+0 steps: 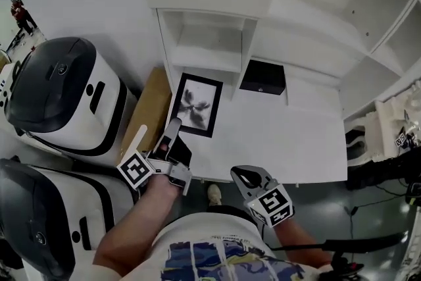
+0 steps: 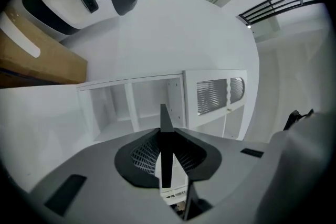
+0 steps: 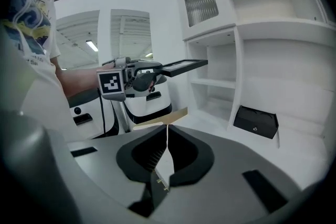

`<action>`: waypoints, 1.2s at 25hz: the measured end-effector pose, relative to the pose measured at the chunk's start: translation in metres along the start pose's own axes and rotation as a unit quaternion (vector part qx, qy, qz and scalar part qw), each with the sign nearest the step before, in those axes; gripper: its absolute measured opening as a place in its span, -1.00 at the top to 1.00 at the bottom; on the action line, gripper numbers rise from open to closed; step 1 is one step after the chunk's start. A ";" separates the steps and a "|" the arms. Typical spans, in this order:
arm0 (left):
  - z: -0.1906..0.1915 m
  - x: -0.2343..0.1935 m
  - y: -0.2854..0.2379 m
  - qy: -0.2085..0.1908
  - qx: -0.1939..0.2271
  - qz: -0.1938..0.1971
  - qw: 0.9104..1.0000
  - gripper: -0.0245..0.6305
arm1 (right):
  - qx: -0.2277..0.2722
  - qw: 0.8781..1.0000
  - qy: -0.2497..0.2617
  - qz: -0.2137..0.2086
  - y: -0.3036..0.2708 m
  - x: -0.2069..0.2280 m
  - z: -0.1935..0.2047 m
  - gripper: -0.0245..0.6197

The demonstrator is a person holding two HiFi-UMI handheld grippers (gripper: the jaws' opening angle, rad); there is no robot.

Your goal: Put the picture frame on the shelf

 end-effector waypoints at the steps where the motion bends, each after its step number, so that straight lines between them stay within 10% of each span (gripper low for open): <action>1: 0.000 -0.003 -0.014 -0.002 0.005 0.000 1.000 0.69 | -0.001 1.000 -0.002 -0.004 -0.001 0.009 0.002 0.83; 30: -0.017 -0.082 -0.240 -0.059 0.077 -0.100 0.990 0.69 | 0.000 0.998 -0.055 -0.010 0.021 0.135 0.041 0.83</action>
Point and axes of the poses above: the fingertips, and each gripper's own axes: y backward along the fingers, x to its right, z out of its underside, the point moved 3 cm from there along y, backward along the fingers, and after that the axes turned 6 degrees about y, right-handed, at the moved point
